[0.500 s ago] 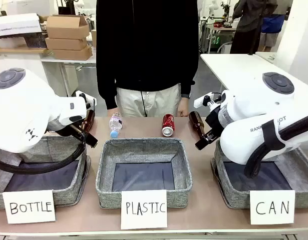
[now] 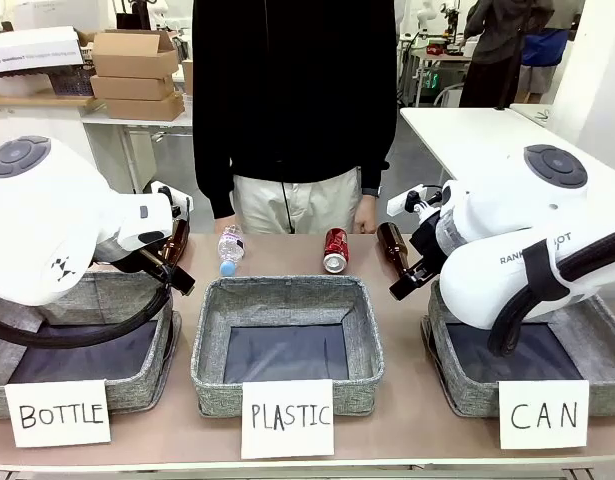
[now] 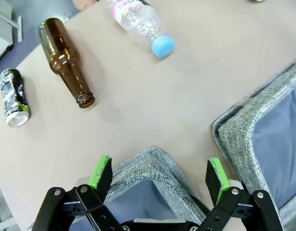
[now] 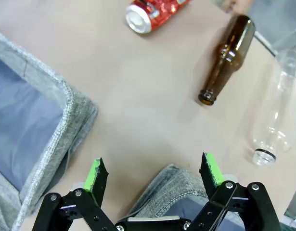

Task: Sort the can waste into the basket.
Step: Pick up the can waste from the table and place it in the right Fabric basket.

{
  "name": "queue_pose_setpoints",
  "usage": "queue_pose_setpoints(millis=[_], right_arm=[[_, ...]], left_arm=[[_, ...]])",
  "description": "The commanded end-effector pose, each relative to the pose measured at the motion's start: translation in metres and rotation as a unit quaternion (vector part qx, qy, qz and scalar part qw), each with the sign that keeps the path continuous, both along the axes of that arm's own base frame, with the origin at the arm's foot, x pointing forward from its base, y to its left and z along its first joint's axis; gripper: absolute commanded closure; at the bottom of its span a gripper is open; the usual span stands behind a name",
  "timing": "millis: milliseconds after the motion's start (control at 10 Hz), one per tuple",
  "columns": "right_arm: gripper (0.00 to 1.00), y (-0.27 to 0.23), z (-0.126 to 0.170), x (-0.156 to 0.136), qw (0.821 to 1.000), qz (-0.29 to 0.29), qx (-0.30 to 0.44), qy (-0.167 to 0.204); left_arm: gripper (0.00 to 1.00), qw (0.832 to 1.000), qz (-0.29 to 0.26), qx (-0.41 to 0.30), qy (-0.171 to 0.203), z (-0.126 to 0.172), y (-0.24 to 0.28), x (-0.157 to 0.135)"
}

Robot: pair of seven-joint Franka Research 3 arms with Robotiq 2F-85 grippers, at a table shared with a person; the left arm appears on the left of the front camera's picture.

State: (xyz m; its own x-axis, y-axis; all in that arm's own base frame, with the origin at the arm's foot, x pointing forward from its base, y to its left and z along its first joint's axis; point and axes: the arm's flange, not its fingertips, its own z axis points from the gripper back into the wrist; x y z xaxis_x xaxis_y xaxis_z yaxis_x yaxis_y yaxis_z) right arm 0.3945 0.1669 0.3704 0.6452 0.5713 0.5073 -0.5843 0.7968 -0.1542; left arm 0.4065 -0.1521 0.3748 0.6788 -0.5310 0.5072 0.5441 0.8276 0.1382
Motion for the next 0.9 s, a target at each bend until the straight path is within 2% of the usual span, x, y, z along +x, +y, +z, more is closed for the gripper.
queue_pose_setpoints(millis=[0, 400, 500, 600, 700, 800], right_arm=[[0.00, 0.000, 0.000, 0.000, 1.000, 0.000, 0.000, 0.000], [0.00, 0.000, 0.000, 0.000, 1.000, 0.000, 0.000, 0.000], [0.00, 0.003, 0.039, -0.015, 1.000, 0.003, -0.005, -0.011], [0.00, -0.002, 0.100, -0.048, 0.999, -0.012, -0.004, -0.050], [0.00, -0.013, 0.143, -0.084, 0.996, -0.023, 0.010, -0.081], [0.00, -0.024, 0.164, -0.115, 0.993, -0.039, 0.011, -0.109]], left_arm=[[0.00, 1.000, 0.000, 0.000, 0.000, 0.000, 0.000, 0.000], [0.00, 1.000, 0.000, 0.000, 0.000, 0.000, 0.000, 0.000], [0.00, 0.999, -0.008, -0.032, -0.013, 0.045, 0.002, -0.014], [0.00, 0.996, 0.044, -0.071, 0.015, 0.107, 0.006, -0.046], [0.00, 0.992, 0.082, -0.096, -0.008, 0.147, 0.008, -0.085], [0.00, 0.991, 0.061, -0.112, -0.042, 0.166, 0.012, -0.122]])
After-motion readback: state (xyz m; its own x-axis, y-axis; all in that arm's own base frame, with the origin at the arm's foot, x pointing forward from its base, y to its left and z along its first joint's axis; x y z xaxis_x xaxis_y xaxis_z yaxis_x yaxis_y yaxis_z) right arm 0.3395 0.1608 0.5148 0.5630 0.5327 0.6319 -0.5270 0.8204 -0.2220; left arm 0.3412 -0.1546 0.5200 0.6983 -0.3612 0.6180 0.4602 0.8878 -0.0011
